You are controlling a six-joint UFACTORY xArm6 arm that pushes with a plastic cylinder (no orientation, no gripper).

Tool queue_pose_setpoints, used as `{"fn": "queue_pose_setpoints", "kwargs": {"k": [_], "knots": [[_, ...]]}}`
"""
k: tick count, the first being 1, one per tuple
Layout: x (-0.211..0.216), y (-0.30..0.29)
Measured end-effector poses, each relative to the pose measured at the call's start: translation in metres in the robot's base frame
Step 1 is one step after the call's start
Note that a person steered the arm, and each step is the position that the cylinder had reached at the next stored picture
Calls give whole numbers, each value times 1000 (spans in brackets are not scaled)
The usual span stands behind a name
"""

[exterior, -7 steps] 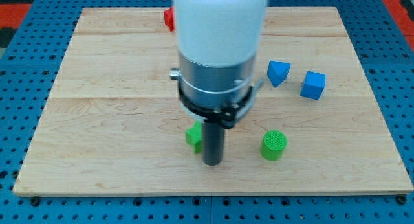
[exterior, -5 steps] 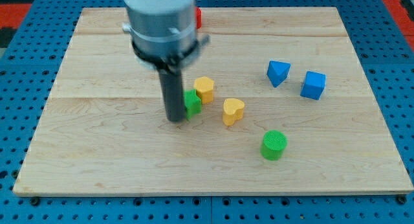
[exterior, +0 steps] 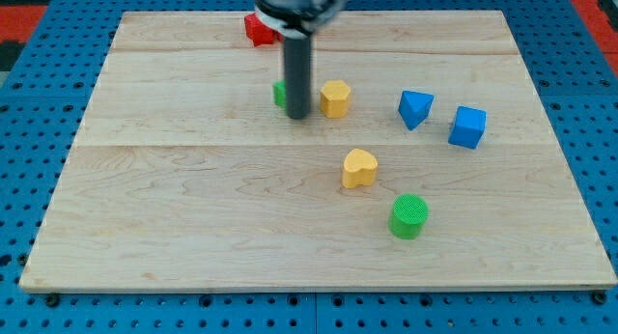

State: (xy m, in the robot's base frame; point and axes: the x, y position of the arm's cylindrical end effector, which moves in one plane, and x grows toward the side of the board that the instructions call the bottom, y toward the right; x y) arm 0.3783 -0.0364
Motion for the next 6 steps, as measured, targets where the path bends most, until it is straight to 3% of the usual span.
{"fn": "queue_pose_setpoints", "kwargs": {"k": [1,2,4,6], "knots": [[17,-40],[-18,-32],[-122,87],[-124,176]]}}
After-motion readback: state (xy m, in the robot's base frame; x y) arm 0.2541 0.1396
